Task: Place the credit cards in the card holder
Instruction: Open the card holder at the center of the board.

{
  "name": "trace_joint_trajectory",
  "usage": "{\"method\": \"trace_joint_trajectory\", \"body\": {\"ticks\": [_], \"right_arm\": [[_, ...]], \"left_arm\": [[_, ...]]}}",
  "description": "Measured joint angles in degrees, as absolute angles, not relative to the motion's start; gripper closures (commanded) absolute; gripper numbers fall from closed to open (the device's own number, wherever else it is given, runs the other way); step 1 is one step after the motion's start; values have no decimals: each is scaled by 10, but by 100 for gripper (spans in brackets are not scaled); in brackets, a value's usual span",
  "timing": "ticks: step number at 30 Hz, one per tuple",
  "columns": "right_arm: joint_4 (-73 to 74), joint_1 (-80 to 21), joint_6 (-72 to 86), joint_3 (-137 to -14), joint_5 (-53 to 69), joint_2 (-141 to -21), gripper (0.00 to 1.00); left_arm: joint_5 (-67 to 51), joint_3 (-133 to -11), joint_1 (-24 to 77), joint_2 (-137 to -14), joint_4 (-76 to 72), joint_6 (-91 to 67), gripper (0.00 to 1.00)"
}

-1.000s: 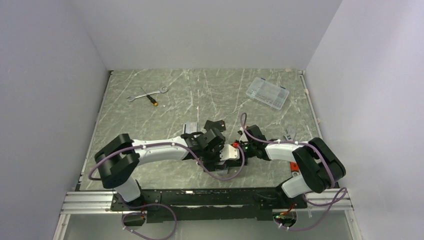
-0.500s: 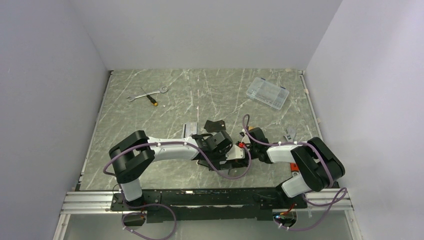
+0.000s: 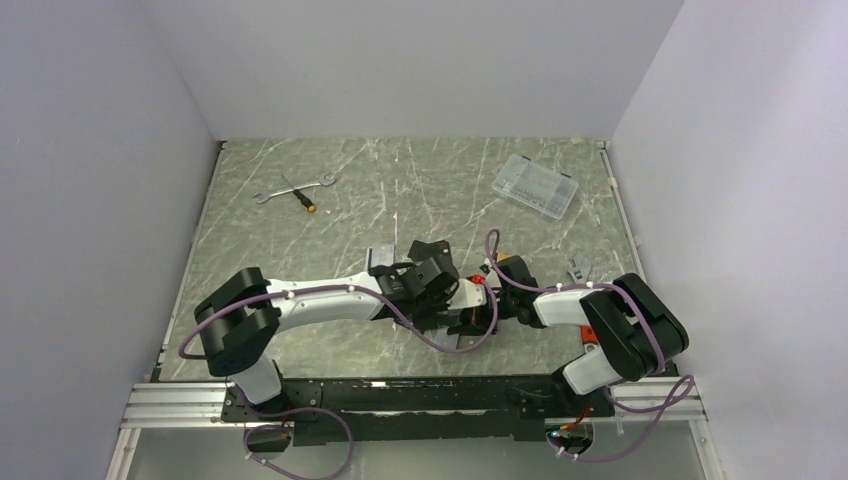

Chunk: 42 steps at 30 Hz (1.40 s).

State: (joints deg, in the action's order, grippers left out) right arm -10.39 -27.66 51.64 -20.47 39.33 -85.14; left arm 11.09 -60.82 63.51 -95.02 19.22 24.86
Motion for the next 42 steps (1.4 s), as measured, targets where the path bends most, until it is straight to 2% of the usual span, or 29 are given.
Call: {"method": "trace_joint_trajectory", "body": {"ticks": [7, 15, 18, 22, 25, 28, 35, 42], "right_arm": [[-103, -276, 516, -205, 393, -851, 100], [-102, -277, 517, -204, 392, -846, 100], [-102, -277, 517, -202, 389, -841, 100], [-100, -277, 517, -198, 383, -829, 100], [-98, -277, 516, -193, 375, -811, 100], [-90, -277, 515, -189, 362, -787, 100], [-82, -277, 501, -200, 351, -764, 100], [-80, -285, 497, -212, 352, -757, 100]], "left_arm": [[134, -601, 604, -912, 205, 257, 11], [133, -588, 542, -889, 230, 247, 29], [123, -584, 521, -888, 239, 241, 40], [89, -583, 498, -888, 253, 228, 62], [49, -583, 472, -888, 260, 220, 72], [7, -585, 445, -890, 270, 214, 75], [-65, -585, 432, -894, 286, 207, 71], [-83, -585, 429, -895, 291, 202, 72]]}}
